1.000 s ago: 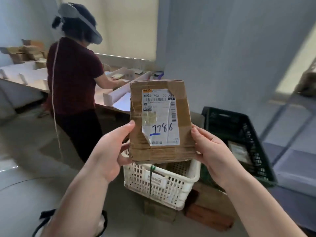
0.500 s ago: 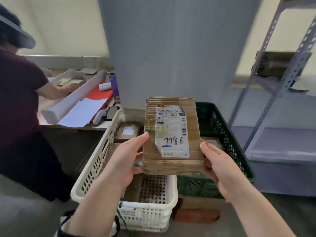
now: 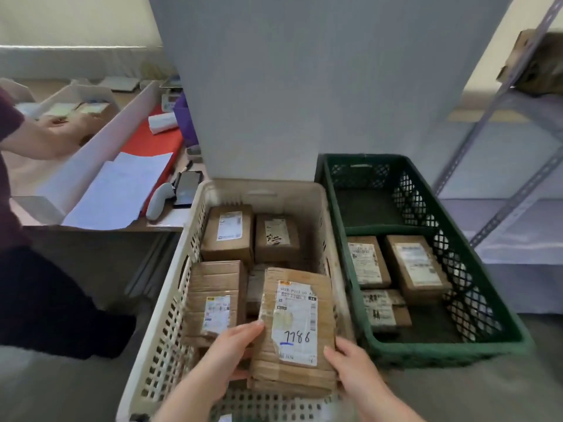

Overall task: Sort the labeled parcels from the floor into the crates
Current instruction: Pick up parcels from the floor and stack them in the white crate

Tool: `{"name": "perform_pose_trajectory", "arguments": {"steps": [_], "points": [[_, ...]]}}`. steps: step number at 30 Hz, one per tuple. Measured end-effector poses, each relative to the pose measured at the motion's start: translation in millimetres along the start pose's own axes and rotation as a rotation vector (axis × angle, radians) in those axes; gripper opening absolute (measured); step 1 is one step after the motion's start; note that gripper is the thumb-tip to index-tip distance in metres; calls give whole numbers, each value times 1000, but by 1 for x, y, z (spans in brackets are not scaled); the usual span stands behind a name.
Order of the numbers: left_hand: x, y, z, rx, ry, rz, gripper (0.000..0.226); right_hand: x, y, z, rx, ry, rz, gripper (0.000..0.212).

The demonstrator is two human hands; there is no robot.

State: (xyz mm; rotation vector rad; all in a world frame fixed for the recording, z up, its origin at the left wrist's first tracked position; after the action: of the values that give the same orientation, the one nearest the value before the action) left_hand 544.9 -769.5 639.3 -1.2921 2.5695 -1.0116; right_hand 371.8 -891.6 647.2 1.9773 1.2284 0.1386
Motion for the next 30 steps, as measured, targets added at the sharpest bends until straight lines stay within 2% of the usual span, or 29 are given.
{"name": "perform_pose_trajectory", "arguments": {"steps": [4, 9, 12, 18, 27, 30], "points": [[-30, 54, 30, -173, 44, -9, 30, 29, -33, 18, 93, 33, -142, 20], [-38, 76, 55, -170, -53, -23, 24, 48, -52, 57, 154, 80, -298, 30], [-46, 78, 68, -179, -137, -30, 24, 61, -52, 82, 175, 116, -275, 19], [-57, 82, 86, -273, -242, -17, 26, 93, -66, 107, 253, 70, -322, 18], [-52, 89, 93, -298, -218, 73, 25, 91, -80, 112, 318, 90, -250, 12], [-33, 89, 100, -274, -175, 123, 26, 80, -85, 119, 369, 40, -261, 24]]}}
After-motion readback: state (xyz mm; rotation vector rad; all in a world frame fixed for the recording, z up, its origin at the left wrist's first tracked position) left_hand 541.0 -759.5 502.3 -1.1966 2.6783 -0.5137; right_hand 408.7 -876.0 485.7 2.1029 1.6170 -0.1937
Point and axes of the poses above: each hand's wrist, its own z-axis towards the middle knuckle, its own x-axis out of the palm, y = z × x, the point moved 4 cm from there along z, towards the middle knuckle, and after that the axes turned 14 degrees about -z, right-handed, at the moved point
